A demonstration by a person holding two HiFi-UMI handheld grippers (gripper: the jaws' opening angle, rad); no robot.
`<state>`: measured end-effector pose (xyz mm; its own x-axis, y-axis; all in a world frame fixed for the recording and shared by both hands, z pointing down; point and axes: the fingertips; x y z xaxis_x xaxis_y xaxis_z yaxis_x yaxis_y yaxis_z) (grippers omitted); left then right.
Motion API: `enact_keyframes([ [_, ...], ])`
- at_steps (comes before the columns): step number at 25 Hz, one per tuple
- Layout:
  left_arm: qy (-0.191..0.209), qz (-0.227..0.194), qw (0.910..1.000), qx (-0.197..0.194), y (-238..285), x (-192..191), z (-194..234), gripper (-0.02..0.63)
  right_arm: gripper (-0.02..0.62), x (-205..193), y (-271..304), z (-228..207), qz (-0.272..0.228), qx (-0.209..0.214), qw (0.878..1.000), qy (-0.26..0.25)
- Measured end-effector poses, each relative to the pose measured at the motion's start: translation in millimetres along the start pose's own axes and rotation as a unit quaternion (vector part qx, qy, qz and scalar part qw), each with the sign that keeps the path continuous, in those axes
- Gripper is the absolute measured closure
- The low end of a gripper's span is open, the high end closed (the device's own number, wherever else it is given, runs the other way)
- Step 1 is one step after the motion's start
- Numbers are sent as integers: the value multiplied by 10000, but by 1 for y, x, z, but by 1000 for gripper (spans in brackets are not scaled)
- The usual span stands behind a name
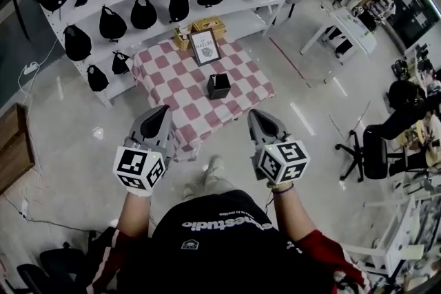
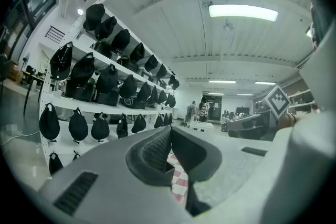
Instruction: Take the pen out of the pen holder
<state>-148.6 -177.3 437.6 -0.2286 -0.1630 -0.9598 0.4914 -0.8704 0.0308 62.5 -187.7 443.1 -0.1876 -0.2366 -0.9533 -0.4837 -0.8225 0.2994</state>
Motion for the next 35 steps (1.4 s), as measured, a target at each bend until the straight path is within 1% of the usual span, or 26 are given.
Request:
enact_keyframes([
  [4,-10,-85,10000,19,5,5,4,601,594,5,8,-4,-26,16,10000,-41],
  [9,39,-157,9998,136,14,11,12,601,594,10,28,-9,-53,166,9997,-148],
  [16,225,-195,9991,307,42,29,23,601,594,31,65,-32,-271,333,9986,-324],
  [20,333,-230,9985,360,61,41,26,601,594,40,79,-38,-341,535,9968,-488],
  [24,335,-237,9984,378,78,45,26,601,580,40,93,-46,-354,667,9957,-538],
  [26,342,-232,9984,386,85,46,25,601,555,41,99,-48,-383,766,9947,-565],
  [29,328,-213,9984,400,94,46,25,601,505,35,109,-53,-323,901,9934,-639],
  [32,323,-145,9985,408,102,41,25,601,495,20,121,-61,-142,960,9935,-598],
  [35,427,-64,9981,449,111,35,25,601,495,5,132,-66,47,1043,9927,-597],
])
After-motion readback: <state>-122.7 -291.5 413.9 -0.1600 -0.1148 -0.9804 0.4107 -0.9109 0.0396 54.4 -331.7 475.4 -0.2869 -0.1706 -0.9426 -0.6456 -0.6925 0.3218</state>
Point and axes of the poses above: the fingertips, and each gripper's own axes: y forward along the fingers, z to its left, x out of its top, and after that the axes turned 7 degrees about -y, right-handed
